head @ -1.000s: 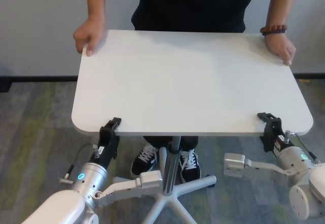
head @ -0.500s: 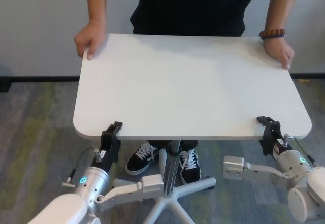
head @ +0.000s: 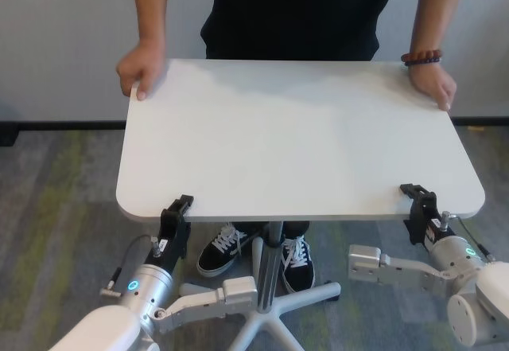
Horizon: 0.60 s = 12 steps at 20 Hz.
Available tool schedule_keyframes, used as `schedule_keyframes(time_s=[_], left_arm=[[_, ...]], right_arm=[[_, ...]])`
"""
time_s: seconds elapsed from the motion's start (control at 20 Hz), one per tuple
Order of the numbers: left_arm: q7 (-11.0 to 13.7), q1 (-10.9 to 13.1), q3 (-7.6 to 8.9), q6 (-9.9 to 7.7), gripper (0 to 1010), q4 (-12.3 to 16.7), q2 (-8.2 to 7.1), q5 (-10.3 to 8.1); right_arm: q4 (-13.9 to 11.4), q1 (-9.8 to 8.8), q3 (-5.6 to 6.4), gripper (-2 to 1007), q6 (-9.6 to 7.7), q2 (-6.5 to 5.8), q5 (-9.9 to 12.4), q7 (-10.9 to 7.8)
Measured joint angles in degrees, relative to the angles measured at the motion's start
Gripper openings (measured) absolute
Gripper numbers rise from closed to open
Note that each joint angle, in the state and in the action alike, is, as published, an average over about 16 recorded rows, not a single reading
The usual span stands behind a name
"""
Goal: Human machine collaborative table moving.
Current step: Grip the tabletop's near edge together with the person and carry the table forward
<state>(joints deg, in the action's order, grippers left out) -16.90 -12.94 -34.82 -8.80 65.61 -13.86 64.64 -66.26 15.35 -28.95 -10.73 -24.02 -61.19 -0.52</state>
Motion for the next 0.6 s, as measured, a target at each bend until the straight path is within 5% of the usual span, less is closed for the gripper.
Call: schedule_keyframes(time_s=[0.6], left_arm=[[-0.7,-0.6,-0.19,0.46,274,-2.1,0.83,-0.85]], right_arm=[[3.1,1.32,-0.80,318,0.03,0.90,0.2,1.57]])
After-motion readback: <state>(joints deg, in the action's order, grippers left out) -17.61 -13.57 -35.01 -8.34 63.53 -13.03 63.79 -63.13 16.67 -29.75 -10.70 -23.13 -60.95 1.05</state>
